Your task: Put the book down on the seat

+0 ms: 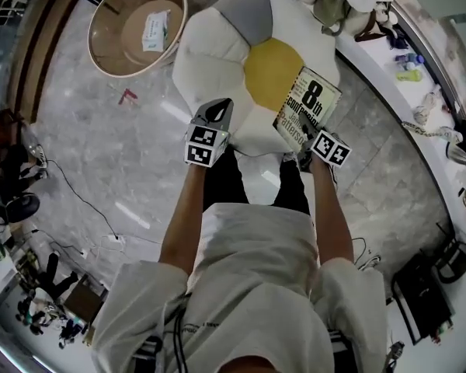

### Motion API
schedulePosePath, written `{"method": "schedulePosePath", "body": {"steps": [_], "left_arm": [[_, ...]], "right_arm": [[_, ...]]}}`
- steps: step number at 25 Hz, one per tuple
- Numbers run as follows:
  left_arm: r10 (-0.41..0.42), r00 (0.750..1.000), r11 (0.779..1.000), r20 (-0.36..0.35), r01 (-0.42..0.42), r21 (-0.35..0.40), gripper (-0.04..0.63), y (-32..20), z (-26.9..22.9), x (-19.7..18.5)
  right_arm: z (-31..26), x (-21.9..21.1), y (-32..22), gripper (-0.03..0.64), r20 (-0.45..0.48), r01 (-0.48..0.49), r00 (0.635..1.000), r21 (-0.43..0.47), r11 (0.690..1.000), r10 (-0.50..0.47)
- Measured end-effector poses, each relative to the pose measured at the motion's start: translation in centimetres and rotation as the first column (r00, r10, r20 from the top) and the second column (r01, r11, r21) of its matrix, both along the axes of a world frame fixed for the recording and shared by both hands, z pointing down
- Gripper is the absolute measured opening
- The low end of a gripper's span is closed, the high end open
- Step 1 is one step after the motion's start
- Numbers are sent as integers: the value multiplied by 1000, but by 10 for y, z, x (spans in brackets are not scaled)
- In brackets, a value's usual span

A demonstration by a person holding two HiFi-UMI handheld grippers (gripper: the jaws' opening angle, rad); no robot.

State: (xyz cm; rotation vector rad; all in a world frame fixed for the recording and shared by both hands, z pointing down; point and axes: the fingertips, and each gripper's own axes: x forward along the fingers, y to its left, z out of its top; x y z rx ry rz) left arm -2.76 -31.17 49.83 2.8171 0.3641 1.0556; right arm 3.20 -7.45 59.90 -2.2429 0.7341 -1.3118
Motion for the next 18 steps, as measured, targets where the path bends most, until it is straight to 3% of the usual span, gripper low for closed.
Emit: {"method": "schedulePosePath", "body": {"steps": [4,9,14,18], "left_arm": [[78,995,997,68,-78,-5,8,-24,55,-21],[159,982,987,102,-155,-52,8,-34,116,-23],[173,973,981,154,-156,-119,8,-18,172,-25],[251,948,965,195,-229,-128,8,6,217,-28]], "right_arm": [[29,-1,-13,156,44,-44,998,92,995,40],[76,-6,-23,156,73,-81,995,112,990,73],[119,-16,-30,156,86,-33,996,97,995,25],[154,-23,-38,156,88,36,995,92,995,-44]]}}
